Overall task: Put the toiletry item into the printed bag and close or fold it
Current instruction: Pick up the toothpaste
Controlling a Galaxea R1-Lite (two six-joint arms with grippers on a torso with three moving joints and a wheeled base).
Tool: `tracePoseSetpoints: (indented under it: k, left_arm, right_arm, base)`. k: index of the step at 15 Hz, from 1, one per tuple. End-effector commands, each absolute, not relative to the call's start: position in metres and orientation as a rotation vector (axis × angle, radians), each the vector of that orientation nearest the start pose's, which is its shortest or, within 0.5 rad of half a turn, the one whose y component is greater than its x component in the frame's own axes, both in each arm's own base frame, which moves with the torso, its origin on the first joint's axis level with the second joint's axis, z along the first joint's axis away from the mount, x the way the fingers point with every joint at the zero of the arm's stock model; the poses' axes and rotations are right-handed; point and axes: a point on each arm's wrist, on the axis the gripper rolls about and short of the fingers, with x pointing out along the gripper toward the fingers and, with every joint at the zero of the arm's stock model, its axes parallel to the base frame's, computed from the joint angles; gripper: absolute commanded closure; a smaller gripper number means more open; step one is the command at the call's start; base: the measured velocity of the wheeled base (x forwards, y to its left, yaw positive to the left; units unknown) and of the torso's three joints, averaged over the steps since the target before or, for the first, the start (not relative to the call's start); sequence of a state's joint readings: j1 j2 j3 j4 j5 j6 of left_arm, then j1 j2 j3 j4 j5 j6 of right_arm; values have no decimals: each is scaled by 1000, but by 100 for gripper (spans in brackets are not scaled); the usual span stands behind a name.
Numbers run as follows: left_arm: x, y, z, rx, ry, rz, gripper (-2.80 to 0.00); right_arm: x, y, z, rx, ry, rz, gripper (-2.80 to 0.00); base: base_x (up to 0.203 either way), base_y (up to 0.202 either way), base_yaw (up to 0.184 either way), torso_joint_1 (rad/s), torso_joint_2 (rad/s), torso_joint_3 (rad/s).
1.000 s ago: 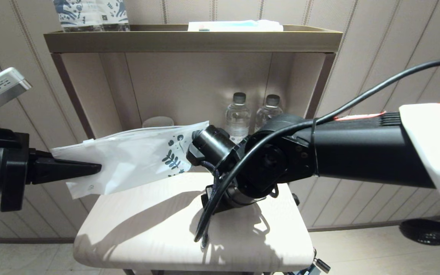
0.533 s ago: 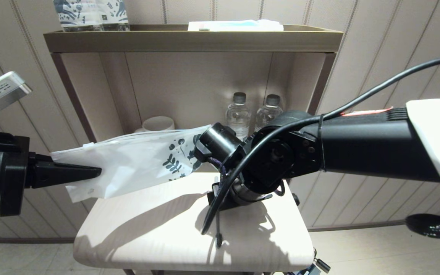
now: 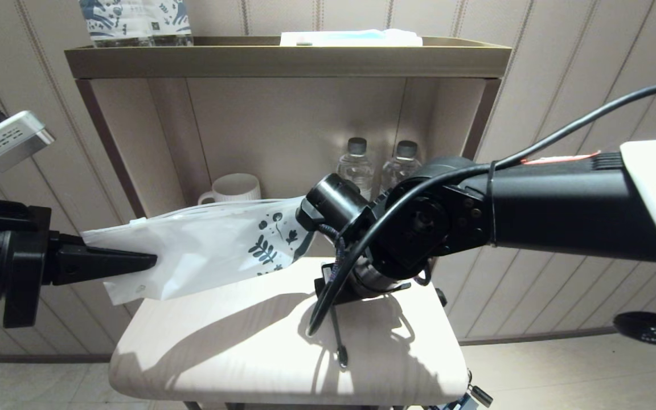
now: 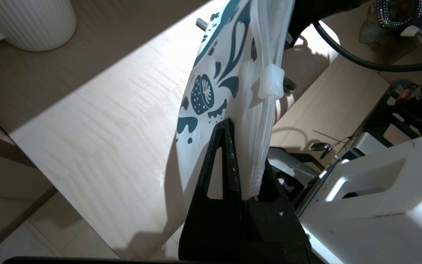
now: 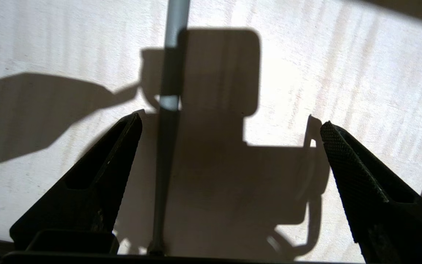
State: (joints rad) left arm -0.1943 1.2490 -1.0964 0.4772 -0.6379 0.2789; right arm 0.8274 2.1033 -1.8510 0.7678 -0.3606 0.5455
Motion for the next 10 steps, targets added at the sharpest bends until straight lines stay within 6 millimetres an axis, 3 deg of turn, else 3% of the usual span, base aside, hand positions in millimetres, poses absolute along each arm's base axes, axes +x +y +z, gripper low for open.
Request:
tracePoseSetpoints:
  k: [1, 10]
  left_arm:
    - [163, -46, 275, 110, 518, -886, 0]
    - [164, -46, 273, 101, 525, -884, 0]
  right_arm:
    - [276, 291, 198, -72, 922, 179, -280]
    - [283, 294, 187, -85, 939, 164, -280]
  base:
    - [0, 0, 0, 0, 0, 0]
    - [0, 0, 0, 0, 0, 0]
